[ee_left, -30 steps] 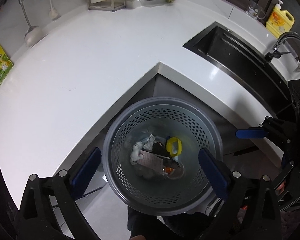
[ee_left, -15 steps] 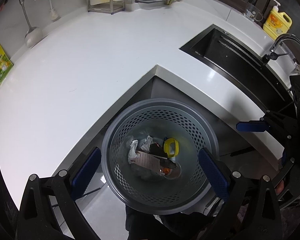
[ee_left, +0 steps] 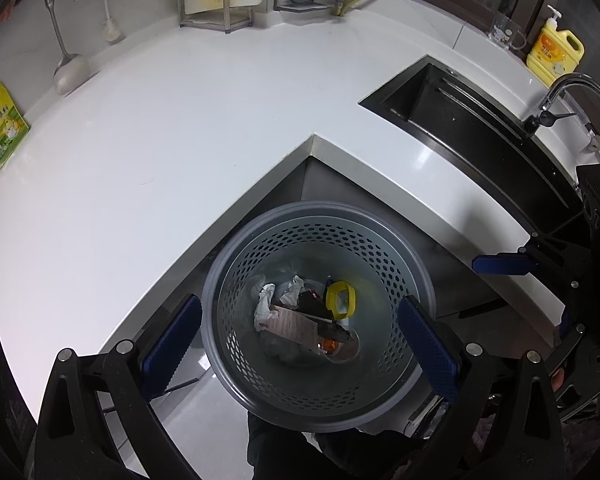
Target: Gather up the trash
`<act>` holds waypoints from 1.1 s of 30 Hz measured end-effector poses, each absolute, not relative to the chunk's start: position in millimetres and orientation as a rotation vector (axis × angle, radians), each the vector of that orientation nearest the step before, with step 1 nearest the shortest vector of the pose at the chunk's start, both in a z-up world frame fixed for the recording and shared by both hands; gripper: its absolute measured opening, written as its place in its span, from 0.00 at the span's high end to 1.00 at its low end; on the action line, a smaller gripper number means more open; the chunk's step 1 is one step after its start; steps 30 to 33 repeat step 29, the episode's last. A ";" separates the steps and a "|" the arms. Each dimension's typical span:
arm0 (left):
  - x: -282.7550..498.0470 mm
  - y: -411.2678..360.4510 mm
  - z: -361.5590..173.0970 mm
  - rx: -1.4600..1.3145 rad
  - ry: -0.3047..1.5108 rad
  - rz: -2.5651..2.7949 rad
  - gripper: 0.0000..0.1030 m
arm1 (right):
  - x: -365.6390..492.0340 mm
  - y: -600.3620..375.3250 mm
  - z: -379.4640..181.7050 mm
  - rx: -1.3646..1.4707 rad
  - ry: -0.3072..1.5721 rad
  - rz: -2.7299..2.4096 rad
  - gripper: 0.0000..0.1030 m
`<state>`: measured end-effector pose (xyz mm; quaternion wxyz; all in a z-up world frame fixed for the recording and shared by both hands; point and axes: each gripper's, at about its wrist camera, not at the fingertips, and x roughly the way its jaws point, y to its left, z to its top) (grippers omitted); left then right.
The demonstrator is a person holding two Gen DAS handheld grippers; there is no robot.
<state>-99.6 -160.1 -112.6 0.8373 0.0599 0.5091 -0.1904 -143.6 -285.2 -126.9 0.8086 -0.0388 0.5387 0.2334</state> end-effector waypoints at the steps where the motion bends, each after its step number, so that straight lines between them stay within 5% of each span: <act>1: -99.9 -159.9 -112.5 0.126 1.076 -0.404 0.06 | -143.9 -284.5 -127.0 -0.084 1.151 0.500 0.08; 33: -99.9 -161.2 -112.7 0.142 1.073 -0.394 0.08 | -142.5 -282.1 -128.7 -0.069 1.151 0.499 0.08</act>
